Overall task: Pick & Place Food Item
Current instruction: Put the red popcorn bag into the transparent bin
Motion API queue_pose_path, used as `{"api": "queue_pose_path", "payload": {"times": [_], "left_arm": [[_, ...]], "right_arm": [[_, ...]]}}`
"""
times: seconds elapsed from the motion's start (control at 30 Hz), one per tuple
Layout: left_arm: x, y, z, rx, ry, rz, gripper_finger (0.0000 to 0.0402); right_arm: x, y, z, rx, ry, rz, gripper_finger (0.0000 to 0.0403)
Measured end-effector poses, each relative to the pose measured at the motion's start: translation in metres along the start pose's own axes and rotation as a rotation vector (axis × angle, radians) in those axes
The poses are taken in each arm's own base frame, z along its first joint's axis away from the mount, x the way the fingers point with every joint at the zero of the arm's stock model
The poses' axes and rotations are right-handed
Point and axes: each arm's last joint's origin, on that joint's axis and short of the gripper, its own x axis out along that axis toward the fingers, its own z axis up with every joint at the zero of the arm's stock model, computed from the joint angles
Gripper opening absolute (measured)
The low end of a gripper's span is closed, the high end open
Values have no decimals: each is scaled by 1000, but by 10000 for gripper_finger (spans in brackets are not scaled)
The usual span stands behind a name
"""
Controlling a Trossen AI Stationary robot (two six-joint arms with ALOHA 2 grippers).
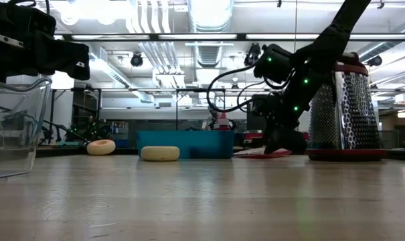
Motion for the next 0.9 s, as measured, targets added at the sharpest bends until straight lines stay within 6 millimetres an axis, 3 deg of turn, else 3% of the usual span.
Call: {"api": "queue_pose_path", "payload": {"times": [0.17, 0.47, 0.73, 0.9], "left_arm": [[0, 0, 0, 0, 0, 0, 26], [0, 0, 0, 0, 0, 0, 26], [0, 0, 0, 0, 0, 0, 26], [0, 0, 0, 0, 0, 0, 26]], "right_arm": [[4, 0, -1, -29, -18, 51, 224], [31, 7, 6, -58, 41, -8, 223], [30, 4, 9, -27, 59, -61, 219], [31, 5, 8, -16, 69, -51, 184]]}}
